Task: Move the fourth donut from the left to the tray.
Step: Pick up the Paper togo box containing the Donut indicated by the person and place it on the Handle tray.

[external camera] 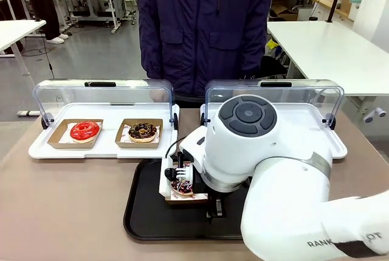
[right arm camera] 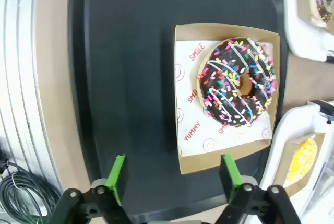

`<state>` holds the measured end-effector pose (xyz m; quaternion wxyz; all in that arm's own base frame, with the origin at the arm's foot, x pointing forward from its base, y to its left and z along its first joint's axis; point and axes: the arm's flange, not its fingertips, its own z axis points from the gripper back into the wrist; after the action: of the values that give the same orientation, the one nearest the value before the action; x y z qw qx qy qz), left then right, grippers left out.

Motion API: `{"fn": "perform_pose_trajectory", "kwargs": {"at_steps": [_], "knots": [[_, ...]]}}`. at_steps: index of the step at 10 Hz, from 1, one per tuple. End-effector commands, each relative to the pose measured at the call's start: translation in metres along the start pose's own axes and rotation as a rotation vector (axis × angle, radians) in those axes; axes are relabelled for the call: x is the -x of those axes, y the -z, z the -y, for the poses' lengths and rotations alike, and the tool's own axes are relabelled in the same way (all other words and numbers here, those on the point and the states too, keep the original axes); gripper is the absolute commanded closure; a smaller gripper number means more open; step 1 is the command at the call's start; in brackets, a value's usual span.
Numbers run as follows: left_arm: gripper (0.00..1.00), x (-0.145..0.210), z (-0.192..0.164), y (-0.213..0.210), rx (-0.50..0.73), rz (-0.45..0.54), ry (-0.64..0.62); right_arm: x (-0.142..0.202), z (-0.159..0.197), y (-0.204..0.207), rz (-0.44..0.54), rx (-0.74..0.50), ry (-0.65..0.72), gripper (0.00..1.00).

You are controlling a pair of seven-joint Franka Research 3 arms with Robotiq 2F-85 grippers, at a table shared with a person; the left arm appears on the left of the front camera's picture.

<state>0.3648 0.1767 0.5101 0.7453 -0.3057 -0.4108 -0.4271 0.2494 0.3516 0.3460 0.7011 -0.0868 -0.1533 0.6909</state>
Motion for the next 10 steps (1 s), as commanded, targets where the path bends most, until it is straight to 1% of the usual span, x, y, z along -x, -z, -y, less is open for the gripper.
{"fn": "perform_pose_trajectory", "kwargs": {"at_steps": [1,4,5,10], "knots": [[0.0,-0.001,0.001,-0.001,0.004,0.012,0.014,0.048,-0.021,-0.043,0.016,-0.012,-0.002,0.0],[0.0,-0.001,0.001,-0.001,0.004,0.012,0.014,0.054,-0.008,-0.065,0.04,-0.015,-0.004,0.0],[0.0,-0.001,0.001,-0.001,0.004,0.012,0.014,0.002,0.004,-0.043,0.015,0.015,0.018,0.0],[0.0,-0.001,0.001,-0.001,0.004,0.012,0.014,0.002,0.004,-0.043,0.015,0.015,0.018,0.0]]}}
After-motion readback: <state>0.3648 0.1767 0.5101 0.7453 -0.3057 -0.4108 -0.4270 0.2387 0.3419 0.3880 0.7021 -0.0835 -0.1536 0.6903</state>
